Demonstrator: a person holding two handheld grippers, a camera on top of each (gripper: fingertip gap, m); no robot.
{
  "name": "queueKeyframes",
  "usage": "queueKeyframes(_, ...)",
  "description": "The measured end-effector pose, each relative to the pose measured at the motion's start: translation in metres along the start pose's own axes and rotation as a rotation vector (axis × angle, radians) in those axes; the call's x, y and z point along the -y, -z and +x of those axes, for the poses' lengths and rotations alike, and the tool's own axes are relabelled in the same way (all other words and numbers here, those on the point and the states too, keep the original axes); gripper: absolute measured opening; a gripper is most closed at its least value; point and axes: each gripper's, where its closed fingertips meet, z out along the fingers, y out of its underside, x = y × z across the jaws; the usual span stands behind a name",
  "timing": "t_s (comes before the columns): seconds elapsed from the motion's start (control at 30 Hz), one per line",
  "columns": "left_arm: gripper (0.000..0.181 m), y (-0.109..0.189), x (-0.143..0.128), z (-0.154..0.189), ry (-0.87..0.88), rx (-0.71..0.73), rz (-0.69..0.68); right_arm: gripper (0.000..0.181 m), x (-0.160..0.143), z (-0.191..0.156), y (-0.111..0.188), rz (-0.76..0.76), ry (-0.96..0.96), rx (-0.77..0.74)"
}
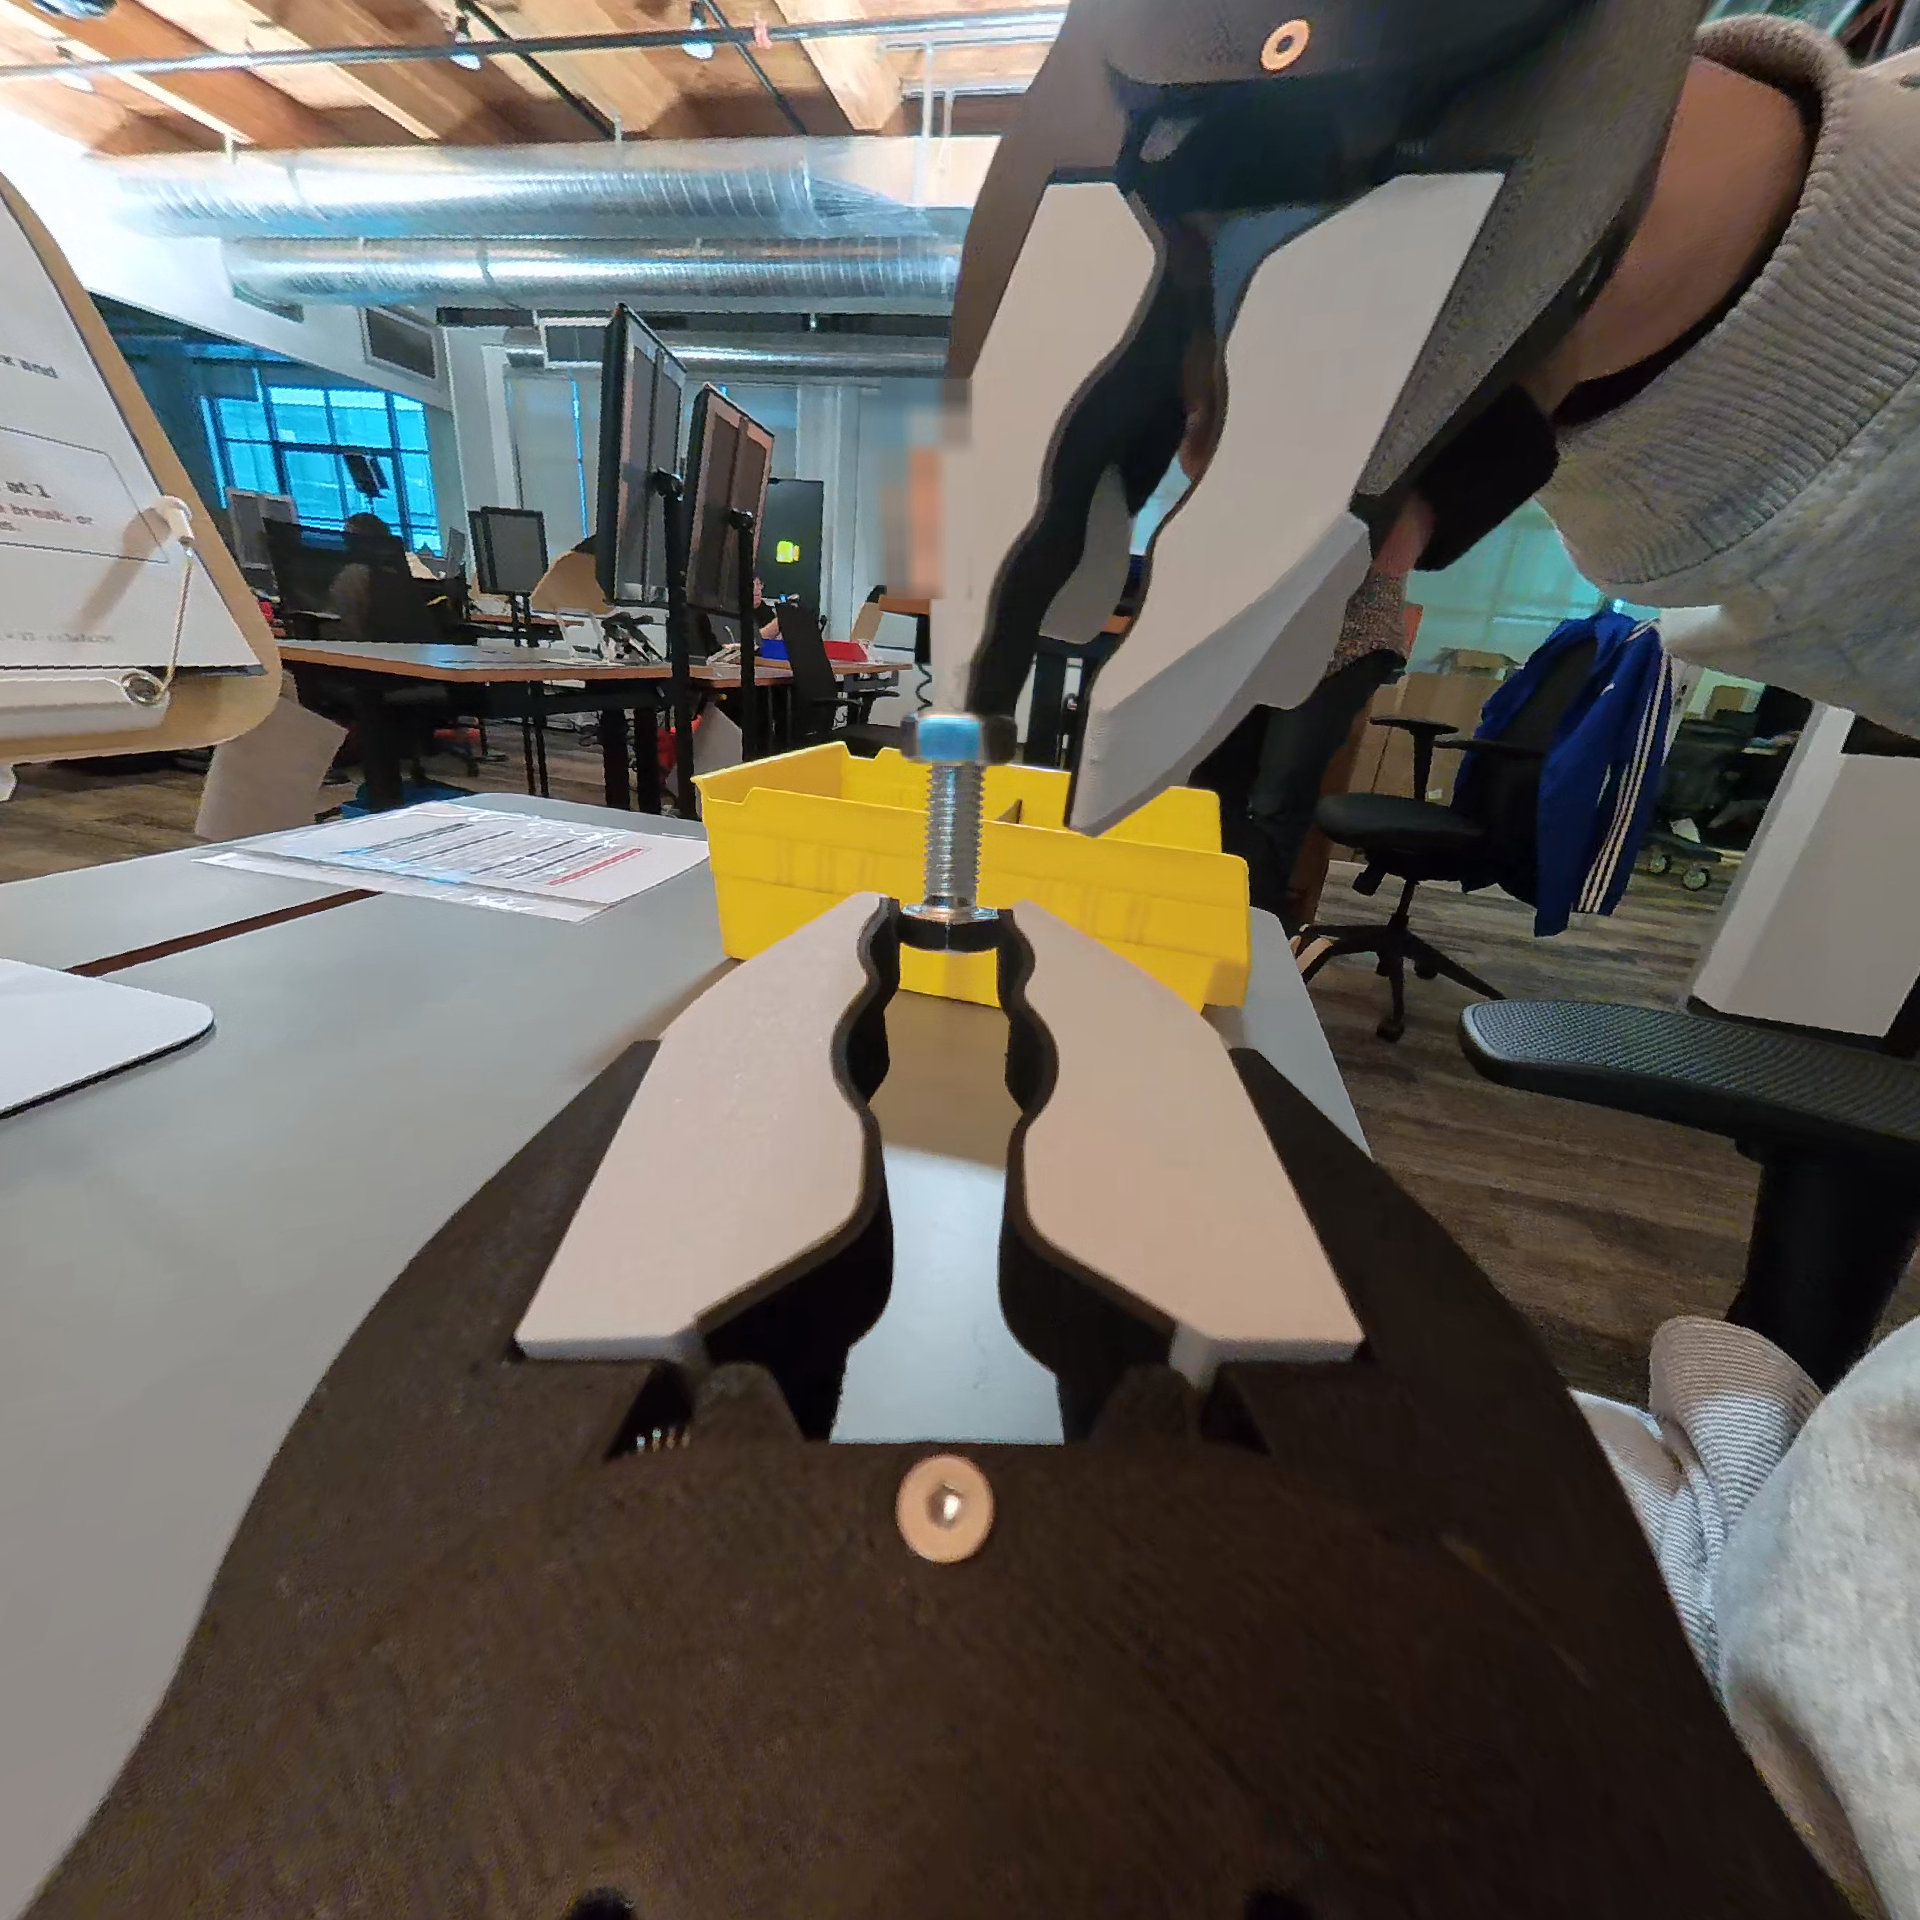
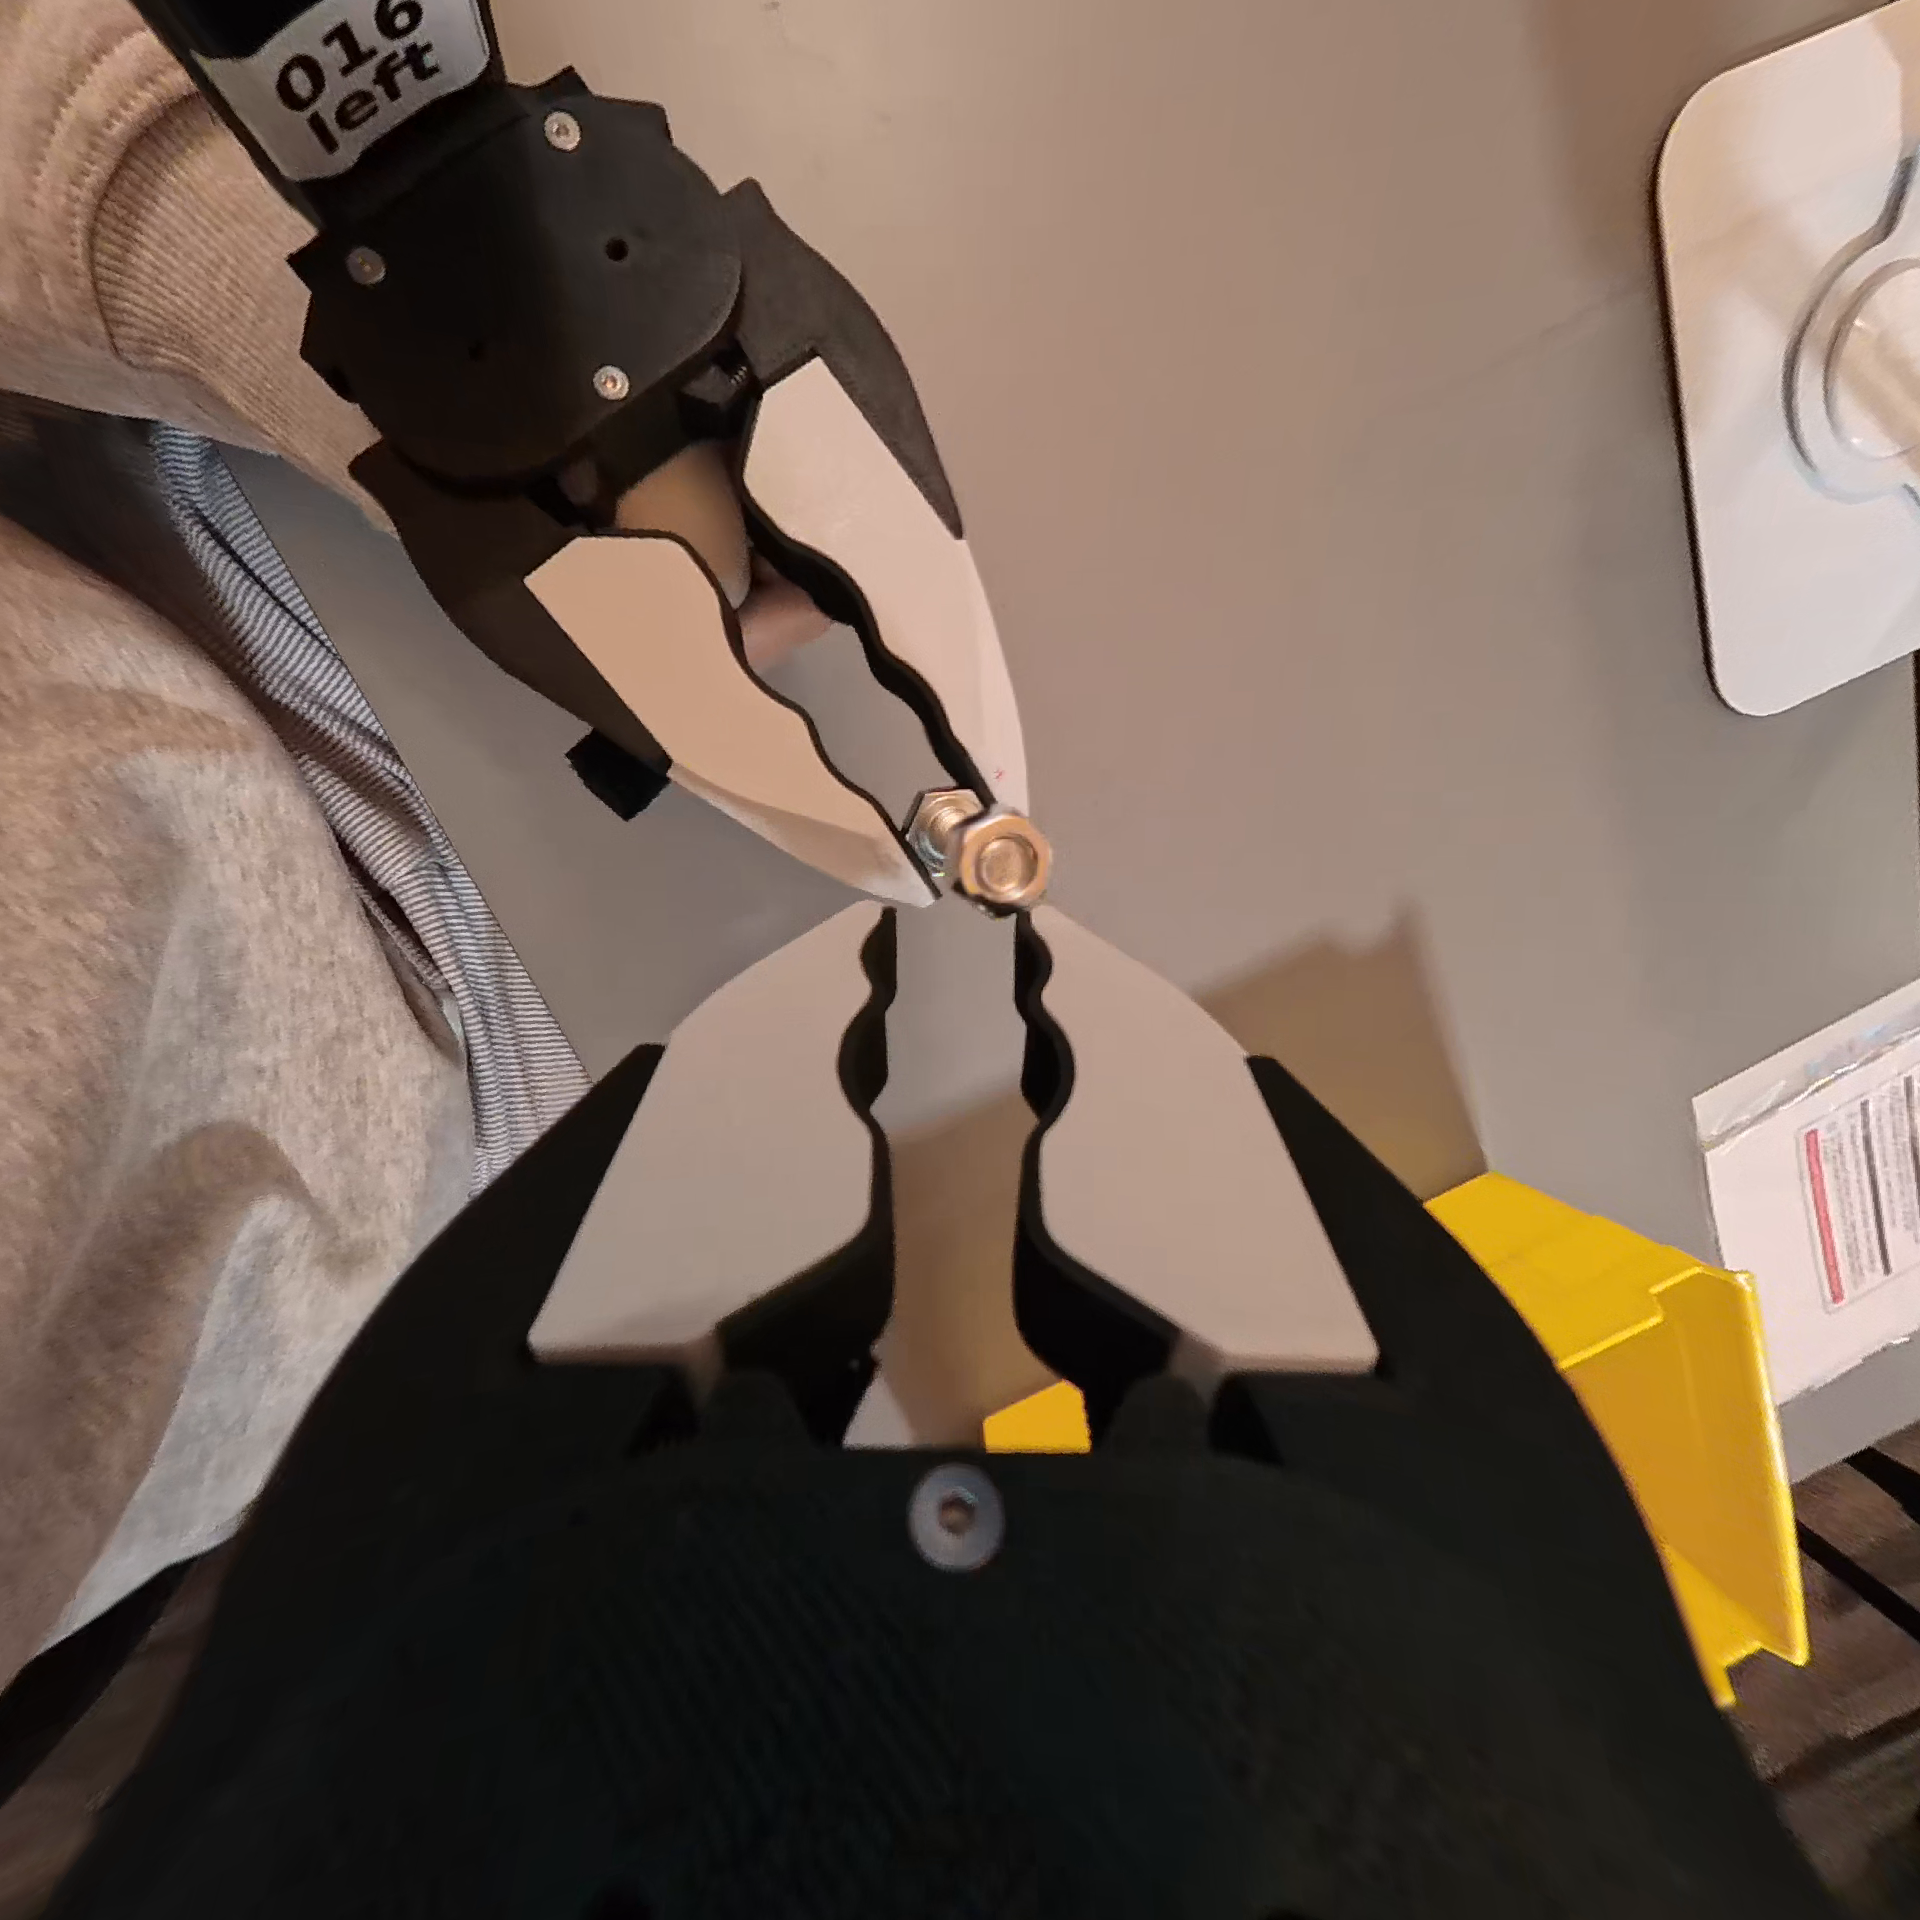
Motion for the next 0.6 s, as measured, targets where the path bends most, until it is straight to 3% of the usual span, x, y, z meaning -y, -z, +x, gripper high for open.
queueKeyframes(0.03, 0.018, 0.000, 0.000, 0.001, -0.002, -0.003, -0.001, 0.022, 0.001, 0.001, 0.000, 0.003, -0.003, 0.000)
queueKeyframes(0.6, 0.018, -0.001, -0.002, 0.010, -0.022, -0.045, -0.011, 0.014, 0.015, 0.000, 0.002, 0.033, 0.062, -0.014)
